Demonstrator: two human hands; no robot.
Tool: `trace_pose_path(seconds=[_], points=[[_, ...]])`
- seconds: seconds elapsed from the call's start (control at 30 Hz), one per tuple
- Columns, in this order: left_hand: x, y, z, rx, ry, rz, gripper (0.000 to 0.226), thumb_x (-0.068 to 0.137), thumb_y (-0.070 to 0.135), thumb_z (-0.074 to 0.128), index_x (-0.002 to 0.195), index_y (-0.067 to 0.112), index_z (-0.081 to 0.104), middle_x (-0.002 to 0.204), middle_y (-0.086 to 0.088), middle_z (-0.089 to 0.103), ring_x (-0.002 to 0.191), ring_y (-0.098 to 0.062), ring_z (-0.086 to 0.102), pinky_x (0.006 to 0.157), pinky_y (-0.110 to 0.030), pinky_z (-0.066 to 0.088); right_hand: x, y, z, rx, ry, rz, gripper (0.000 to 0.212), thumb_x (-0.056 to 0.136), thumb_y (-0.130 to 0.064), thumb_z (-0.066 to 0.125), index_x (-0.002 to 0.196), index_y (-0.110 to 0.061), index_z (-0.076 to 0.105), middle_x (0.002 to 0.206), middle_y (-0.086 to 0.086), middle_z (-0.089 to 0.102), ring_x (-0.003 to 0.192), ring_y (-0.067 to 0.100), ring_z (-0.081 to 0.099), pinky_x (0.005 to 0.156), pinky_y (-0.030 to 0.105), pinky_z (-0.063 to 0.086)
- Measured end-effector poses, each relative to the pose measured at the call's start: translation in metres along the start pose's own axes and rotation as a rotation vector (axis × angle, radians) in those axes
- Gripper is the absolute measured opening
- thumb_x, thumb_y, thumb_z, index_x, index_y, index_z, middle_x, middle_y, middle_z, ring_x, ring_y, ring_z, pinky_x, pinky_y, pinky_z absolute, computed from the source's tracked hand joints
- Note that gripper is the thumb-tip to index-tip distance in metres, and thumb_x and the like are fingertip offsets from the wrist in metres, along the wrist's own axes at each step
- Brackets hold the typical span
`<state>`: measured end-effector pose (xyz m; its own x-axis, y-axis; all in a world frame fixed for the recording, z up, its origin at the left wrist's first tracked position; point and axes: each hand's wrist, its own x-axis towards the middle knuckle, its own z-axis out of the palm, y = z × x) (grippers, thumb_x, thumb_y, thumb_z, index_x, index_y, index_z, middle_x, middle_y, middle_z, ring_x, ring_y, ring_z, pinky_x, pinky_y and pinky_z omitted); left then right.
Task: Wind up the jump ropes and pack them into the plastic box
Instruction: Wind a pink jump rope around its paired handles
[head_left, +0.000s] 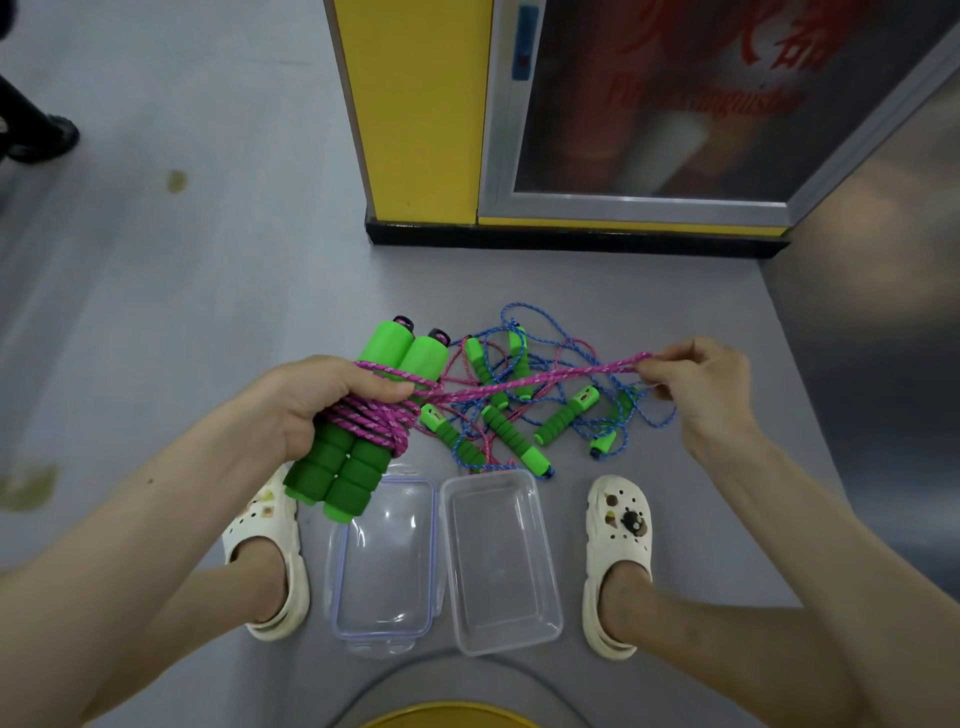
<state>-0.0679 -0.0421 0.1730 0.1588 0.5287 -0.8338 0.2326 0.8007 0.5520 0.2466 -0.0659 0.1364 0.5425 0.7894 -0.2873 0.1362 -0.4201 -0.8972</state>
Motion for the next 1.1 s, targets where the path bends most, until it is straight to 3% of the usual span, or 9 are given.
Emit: trace_pose_path(seconds=[0.13, 0.27, 0.33, 0.43, 0.63, 0.73, 0.83, 0.97, 1.1], points=[[-0.005, -0.004, 0.010, 0.050, -0.161, 0.051, 0.025, 0.050, 0.004, 0.084, 0.073, 0.005, 0.075, 0.072, -0.016, 0.069, 0.055, -0.025, 0.065, 0.056, -0.034, 0.057, 0.002, 0.005, -0.009, -0.531, 0.008, -0.353, 0.026, 0.076, 0.006, 0.061, 0.093, -0.010, 0.072, 0.073, 0.003, 0.064, 0.063, 0.010, 0.053, 0.059, 0.015, 0.037], [0.001, -0.006, -0.001, -0.021, -0.139, 0.168, 0.064, 0.016, 0.022, 0.095, 0.075, 0.007, 0.076, 0.071, -0.014, 0.070, 0.057, -0.023, 0.067, 0.055, -0.032, 0.057, -0.001, 0.012, -0.008, -0.624, -0.104, -0.374, 0.014, 0.074, -0.018, 0.078, 0.076, -0.004, 0.074, 0.060, 0.007, 0.061, 0.051, 0.012, 0.044, 0.046, 0.016, 0.030], [0.001, -0.005, -0.004, -0.040, -0.097, 0.179, 0.055, 0.027, 0.017, 0.095, 0.076, 0.006, 0.075, 0.074, -0.015, 0.070, 0.057, -0.023, 0.067, 0.056, -0.033, 0.058, -0.003, 0.015, -0.005, -0.641, -0.164, -0.328, 0.027, 0.072, -0.027, 0.080, 0.068, -0.003, 0.069, 0.055, 0.002, 0.052, 0.048, 0.011, 0.039, 0.046, 0.020, 0.028], [0.001, -0.006, -0.003, -0.048, -0.009, 0.161, 0.034, 0.053, 0.008, 0.078, 0.086, 0.004, 0.071, 0.077, -0.014, 0.068, 0.056, -0.022, 0.065, 0.058, -0.033, 0.058, -0.003, 0.012, -0.005, -0.418, -0.292, -0.111, 0.043, 0.074, -0.036, 0.076, 0.057, -0.004, 0.055, 0.049, 0.001, 0.044, 0.049, 0.015, 0.033, 0.047, 0.023, 0.028], [0.003, -0.006, -0.009, -0.071, 0.084, 0.033, 0.029, 0.059, 0.009, 0.075, 0.087, 0.004, 0.069, 0.067, -0.010, 0.068, 0.050, -0.022, 0.063, 0.057, -0.034, 0.057, -0.003, -0.005, -0.008, 0.185, -0.479, 0.291, 0.019, 0.082, -0.022, 0.063, 0.076, -0.005, 0.062, 0.053, 0.002, 0.057, 0.048, 0.009, 0.049, 0.041, 0.017, 0.042], [0.004, -0.005, -0.013, -0.051, 0.156, 0.064, 0.031, 0.062, 0.008, 0.077, 0.091, 0.001, 0.070, 0.074, -0.015, 0.068, 0.054, -0.025, 0.062, 0.065, -0.041, 0.056, -0.011, -0.009, -0.008, 0.178, -0.631, 0.275, 0.004, 0.080, -0.006, 0.062, 0.078, -0.005, 0.059, 0.063, 0.009, 0.066, 0.050, 0.008, 0.057, 0.042, 0.015, 0.046], [0.003, -0.005, -0.015, -0.051, 0.169, 0.098, 0.042, 0.053, 0.011, 0.078, 0.093, 0.001, 0.070, 0.082, -0.018, 0.068, 0.061, -0.028, 0.063, 0.074, -0.047, 0.054, -0.010, -0.007, -0.008, 0.025, -0.601, 0.211, 0.010, 0.080, 0.008, 0.062, 0.082, -0.002, 0.059, 0.063, 0.012, 0.068, 0.047, 0.010, 0.059, 0.046, 0.015, 0.050], [0.004, -0.002, -0.017, -0.073, 0.160, 0.119, 0.043, 0.049, 0.013, 0.078, 0.090, 0.005, 0.071, 0.082, -0.015, 0.069, 0.061, -0.027, 0.064, 0.068, -0.042, 0.057, -0.006, -0.008, -0.010, 0.058, -0.576, 0.208, 0.022, 0.082, 0.005, 0.062, 0.099, -0.009, 0.067, 0.067, 0.013, 0.070, 0.052, 0.013, 0.065, 0.052, 0.018, 0.055], [0.004, -0.003, -0.010, -0.084, 0.110, 0.211, 0.043, 0.049, 0.008, 0.080, 0.091, 0.005, 0.071, 0.080, -0.013, 0.070, 0.061, -0.025, 0.066, 0.066, -0.039, 0.058, 0.004, -0.005, -0.010, 0.080, -0.421, 0.290, 0.018, 0.093, -0.002, 0.050, 0.092, -0.007, 0.067, 0.054, 0.006, 0.065, 0.044, 0.008, 0.059, 0.043, 0.014, 0.048]])
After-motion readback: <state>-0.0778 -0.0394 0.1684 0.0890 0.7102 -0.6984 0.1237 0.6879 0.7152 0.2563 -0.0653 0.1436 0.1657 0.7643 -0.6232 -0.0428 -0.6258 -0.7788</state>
